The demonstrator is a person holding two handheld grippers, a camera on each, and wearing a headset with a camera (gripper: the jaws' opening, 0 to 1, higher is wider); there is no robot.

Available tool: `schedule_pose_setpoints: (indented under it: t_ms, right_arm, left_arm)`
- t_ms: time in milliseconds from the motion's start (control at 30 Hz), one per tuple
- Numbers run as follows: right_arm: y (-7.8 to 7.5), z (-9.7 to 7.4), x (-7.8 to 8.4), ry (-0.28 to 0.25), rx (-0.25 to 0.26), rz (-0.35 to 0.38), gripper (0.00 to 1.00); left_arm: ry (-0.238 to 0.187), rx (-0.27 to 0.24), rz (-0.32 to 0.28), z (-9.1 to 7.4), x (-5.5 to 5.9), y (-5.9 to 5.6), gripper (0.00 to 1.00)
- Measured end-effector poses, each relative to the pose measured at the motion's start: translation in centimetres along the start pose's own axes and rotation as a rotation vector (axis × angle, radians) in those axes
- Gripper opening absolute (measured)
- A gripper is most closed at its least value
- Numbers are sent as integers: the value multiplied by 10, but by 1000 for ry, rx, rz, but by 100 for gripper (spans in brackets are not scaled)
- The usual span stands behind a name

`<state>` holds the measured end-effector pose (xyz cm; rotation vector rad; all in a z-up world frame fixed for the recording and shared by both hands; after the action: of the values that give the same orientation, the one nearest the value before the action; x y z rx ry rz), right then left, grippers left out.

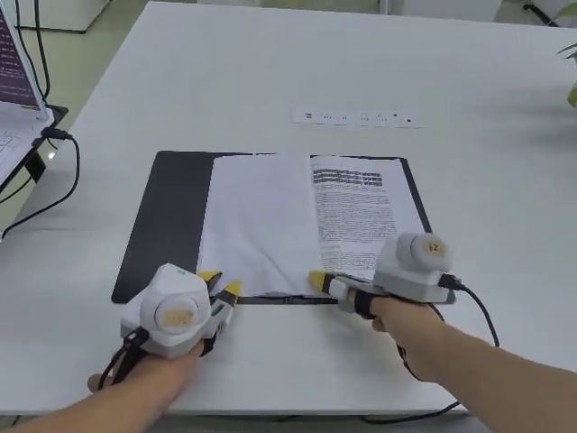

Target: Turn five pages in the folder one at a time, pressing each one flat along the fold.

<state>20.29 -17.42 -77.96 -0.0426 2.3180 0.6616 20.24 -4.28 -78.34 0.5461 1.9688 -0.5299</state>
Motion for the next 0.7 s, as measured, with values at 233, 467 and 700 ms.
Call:
schedule_pose_setpoints:
  t_ms: [233, 467, 700]
  right_arm:
    - [2, -8, 8, 33, 10, 66, 0]
    - [4, -11, 12, 54, 22, 93, 0]
    - [5, -22, 19, 70, 24, 200, 0]
  left_arm:
    - [1, -2, -1, 0, 0, 0, 16]
    - [11, -3, -5, 0, 0, 0, 16]
    - [14, -3, -3, -1, 0, 0, 16]
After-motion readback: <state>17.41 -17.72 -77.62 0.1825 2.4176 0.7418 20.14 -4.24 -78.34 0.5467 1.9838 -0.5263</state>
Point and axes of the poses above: the centre of the closed fingertips' face, and the gripper's own axes: z roughly forward along the fingers, y roughly to its left, x roughly out of its underside, the point moved 1 cm from there along -z, roughly backward along the fingers, and after that the axes turned 13 degrees about x, right-handed, at the moved point
